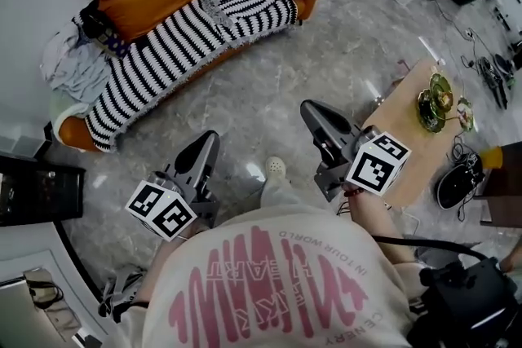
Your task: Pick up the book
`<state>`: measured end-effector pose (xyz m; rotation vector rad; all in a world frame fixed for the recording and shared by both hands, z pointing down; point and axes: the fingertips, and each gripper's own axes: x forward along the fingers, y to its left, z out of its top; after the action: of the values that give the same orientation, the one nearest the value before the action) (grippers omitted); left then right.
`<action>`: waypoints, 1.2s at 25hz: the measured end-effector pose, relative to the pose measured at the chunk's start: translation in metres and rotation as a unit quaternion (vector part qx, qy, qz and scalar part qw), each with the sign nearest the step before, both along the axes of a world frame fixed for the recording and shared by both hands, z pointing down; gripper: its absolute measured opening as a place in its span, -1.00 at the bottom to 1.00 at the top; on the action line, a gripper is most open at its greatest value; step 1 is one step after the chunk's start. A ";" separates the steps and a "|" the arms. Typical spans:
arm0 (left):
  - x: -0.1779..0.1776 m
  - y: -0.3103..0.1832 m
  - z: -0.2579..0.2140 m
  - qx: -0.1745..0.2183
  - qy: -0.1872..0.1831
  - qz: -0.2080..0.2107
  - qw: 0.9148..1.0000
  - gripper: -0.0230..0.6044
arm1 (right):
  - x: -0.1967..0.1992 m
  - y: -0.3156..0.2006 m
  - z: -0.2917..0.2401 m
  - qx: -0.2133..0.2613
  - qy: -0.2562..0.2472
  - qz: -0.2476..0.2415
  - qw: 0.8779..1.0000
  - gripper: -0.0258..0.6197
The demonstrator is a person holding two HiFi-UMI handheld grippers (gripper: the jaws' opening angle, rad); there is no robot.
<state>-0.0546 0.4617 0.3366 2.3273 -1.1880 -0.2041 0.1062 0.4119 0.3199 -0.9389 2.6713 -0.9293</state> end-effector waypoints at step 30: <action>0.040 -0.179 0.006 0.005 -0.017 -0.050 0.999 -0.91 | 0.033 -0.190 0.012 -0.004 -0.006 -0.063 0.998 -0.90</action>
<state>-0.0149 0.2830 0.3425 2.2895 -1.3249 -0.2080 0.1388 0.2214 0.3314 -0.7706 2.7467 -0.9681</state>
